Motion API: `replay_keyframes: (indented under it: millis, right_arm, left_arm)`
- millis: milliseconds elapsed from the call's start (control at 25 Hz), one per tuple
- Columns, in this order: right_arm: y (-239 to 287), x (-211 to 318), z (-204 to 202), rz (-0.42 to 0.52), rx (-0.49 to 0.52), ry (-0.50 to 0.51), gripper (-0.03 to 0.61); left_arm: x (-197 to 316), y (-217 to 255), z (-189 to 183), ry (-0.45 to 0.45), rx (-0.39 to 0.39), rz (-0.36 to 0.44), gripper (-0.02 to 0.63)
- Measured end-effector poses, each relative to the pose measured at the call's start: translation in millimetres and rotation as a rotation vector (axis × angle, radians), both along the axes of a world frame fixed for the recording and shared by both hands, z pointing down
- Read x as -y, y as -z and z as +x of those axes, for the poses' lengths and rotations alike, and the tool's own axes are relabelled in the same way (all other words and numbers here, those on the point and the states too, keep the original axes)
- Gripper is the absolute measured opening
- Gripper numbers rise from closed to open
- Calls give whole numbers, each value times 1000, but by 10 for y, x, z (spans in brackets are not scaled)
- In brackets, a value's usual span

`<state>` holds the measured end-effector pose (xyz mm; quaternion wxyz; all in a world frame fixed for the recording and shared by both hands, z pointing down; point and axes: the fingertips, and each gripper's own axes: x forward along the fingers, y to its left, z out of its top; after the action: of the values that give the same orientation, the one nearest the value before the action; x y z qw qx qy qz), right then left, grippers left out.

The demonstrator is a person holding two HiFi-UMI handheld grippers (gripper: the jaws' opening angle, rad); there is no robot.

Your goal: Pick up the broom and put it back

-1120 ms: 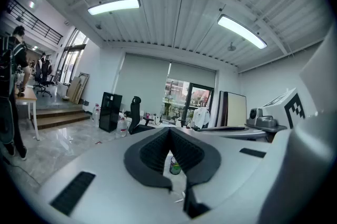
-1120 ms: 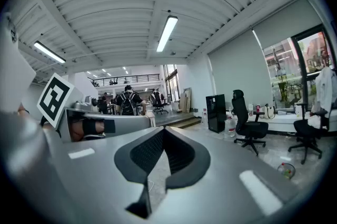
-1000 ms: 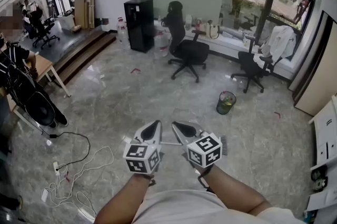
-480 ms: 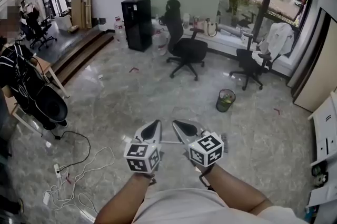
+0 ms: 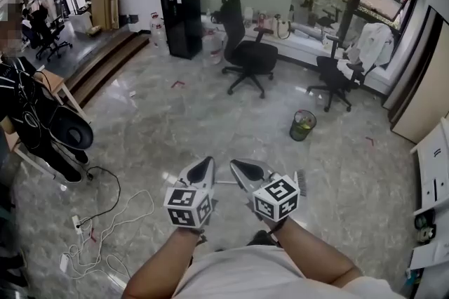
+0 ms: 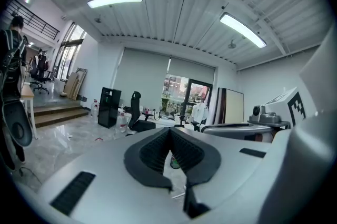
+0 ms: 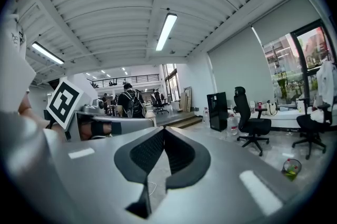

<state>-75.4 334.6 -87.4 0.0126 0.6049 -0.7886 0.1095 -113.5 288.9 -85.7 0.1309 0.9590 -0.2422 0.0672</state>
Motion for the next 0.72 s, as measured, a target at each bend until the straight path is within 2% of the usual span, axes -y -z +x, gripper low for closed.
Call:
replay_keyframes:
  millis: [200,360,720]
  right_arm:
    - [-253,260,295,-42,7,30,5]
    - [-516,692,685,-71,7,73,5]
    - [-1381,1786,1739,-201,3,274,6]
  left_arm:
    - [234,-270,229,26,16,-37,4]
    - [658,-465,499,71,7,-50,4]
    - [1785,-996,1431,219,14,-110,5]
